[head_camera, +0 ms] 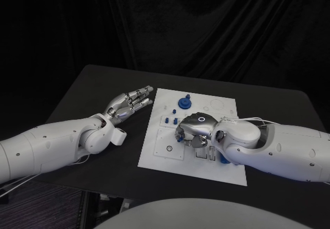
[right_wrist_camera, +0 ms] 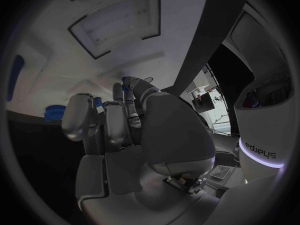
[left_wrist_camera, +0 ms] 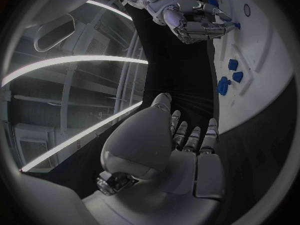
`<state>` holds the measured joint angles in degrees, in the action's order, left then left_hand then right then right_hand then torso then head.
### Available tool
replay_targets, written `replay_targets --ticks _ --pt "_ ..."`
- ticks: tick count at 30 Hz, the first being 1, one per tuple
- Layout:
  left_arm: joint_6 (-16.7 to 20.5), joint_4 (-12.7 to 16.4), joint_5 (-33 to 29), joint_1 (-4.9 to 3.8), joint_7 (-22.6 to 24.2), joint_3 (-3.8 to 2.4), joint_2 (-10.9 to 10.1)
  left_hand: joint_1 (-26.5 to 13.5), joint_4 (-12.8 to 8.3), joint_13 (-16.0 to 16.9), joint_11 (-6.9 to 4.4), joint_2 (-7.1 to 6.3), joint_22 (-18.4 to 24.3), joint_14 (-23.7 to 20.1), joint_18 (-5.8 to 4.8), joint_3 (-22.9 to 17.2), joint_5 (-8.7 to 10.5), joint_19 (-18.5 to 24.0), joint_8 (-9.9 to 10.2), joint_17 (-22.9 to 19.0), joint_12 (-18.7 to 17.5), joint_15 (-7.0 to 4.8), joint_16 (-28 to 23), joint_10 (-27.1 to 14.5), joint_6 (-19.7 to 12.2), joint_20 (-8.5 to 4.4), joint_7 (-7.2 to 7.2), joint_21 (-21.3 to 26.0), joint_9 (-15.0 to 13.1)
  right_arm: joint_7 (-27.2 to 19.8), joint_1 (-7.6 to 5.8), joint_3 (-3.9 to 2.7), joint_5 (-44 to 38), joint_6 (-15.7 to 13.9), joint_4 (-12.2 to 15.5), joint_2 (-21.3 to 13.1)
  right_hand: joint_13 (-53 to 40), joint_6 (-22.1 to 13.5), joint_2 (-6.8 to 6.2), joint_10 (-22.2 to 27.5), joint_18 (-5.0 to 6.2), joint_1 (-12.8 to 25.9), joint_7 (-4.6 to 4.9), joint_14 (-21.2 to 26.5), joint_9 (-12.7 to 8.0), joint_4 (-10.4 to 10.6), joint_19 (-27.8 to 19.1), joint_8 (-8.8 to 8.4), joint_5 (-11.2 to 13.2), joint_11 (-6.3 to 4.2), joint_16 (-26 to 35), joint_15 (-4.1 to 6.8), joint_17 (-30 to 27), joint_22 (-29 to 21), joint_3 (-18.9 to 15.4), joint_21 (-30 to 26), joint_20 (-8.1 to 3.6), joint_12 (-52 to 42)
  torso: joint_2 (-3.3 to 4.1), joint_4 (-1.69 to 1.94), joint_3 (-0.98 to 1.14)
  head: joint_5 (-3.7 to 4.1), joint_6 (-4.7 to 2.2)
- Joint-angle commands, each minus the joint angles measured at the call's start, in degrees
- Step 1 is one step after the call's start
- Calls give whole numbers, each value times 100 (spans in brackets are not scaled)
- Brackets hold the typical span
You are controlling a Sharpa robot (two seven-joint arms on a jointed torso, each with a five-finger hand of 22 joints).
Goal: Assemble the parts on the task board
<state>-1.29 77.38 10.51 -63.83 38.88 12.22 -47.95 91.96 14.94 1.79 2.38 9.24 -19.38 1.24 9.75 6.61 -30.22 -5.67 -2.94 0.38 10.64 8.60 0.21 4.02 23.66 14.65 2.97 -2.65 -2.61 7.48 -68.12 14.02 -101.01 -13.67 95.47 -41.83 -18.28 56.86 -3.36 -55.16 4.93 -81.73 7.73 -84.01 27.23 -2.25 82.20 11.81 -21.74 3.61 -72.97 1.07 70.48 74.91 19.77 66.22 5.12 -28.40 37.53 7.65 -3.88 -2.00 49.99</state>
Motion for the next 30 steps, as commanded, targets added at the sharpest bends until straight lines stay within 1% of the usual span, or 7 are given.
replay_targets --ticks 1,5,10,15,16,26,30 --pt "-91 1 -31 10 689 -5 14 17 19 -4 -17 54 15 10 37 -12 26 -7 15 4 -16 5 24 -9 17 -10 23 -20 -1 19 46 14 -43 146 -34 20 11 -68 4 1 -18 5 2 -24 -13 -7 -34 -43 -23 34 19 -39 -4 879 28 -29 2 27 -2 -1 1 -11 1" --pt "-92 -5 -31 12 682 -5 15 19 19 -4 -21 57 22 10 35 -15 32 -6 8 4 -20 8 24 -13 47 -9 42 -19 -5 2 69 14 -43 137 -70 53 25 -138 -1 47 -12 45 25 -9 -46 7 -56 -121 50 59 40 -61 -26 867 47 -70 20 70 -3 -9 1 -22 1" --pt "-99 -16 -31 14 675 -5 20 19 19 -4 -21 57 22 10 35 -15 32 -6 8 4 -20 8 24 -13 47 -9 42 -19 -5 -24 93 14 -43 109 -104 86 67 -572 -43 256 15 137 38 41 -206 59 -122 -430 278 96 104 -97 -94 829 104 -214 54 198 -5 4 -2 -34 1" --pt "-104 -26 -31 17 668 -5 20 21 19 -5 -21 57 29 9 34 -17 36 -4 5 4 -22 9 24 -16 58 -8 51 -18 -6 -43 104 14 -43 65 -115 91 107 -1170 -137 607 41 252 -122 117 -466 148 -212 -801 526 222 189 -202 -187 779 136 -408 131 329 -4 2 -1 -32 1" --pt "-105 -29 -31 18 668 -5 20 21 19 -5 -21 57 29 9 34 -17 36 -4 5 4 -22 9 24 -16 58 -8 51 -18 -6 -45 105 14 -43 58 -115 90 111 -1307 -154 718 54 273 -192 149 -545 177 -247 -822 598 261 221 -237 -224 760 131 -484 165 348 -3 3 -1 -31 1" --pt "-112 -52 -31 31 665 -5 22 24 17 -5 -19 58 39 6 32 -19 41 -2 1 3 -27 11 23 -20 74 -7 62 -16 -9 -47 109 13 -43 -301 -18 -53 117 -1770 -208 1685 127 267 -320 353 -934 301 -451 -809 957 421 351 -366 -407 664 -140 -898 314 382 -3 0 -2 -23 1" --pt "-99 -43 -31 34 664 -5 6 25 16 -5 -18 58 46 4 32 -20 42 1 1 2 -28 12 22 -21 72 -7 64 -15 -8 -56 77 5 -43 -572 127 -251 166 -1947 -222 2227 159 232 -299 454 -1078 358 -549 -804 1045 491 407 -408 -495 621 -326 -1092 354 403 -3 1 -3 -49 1"
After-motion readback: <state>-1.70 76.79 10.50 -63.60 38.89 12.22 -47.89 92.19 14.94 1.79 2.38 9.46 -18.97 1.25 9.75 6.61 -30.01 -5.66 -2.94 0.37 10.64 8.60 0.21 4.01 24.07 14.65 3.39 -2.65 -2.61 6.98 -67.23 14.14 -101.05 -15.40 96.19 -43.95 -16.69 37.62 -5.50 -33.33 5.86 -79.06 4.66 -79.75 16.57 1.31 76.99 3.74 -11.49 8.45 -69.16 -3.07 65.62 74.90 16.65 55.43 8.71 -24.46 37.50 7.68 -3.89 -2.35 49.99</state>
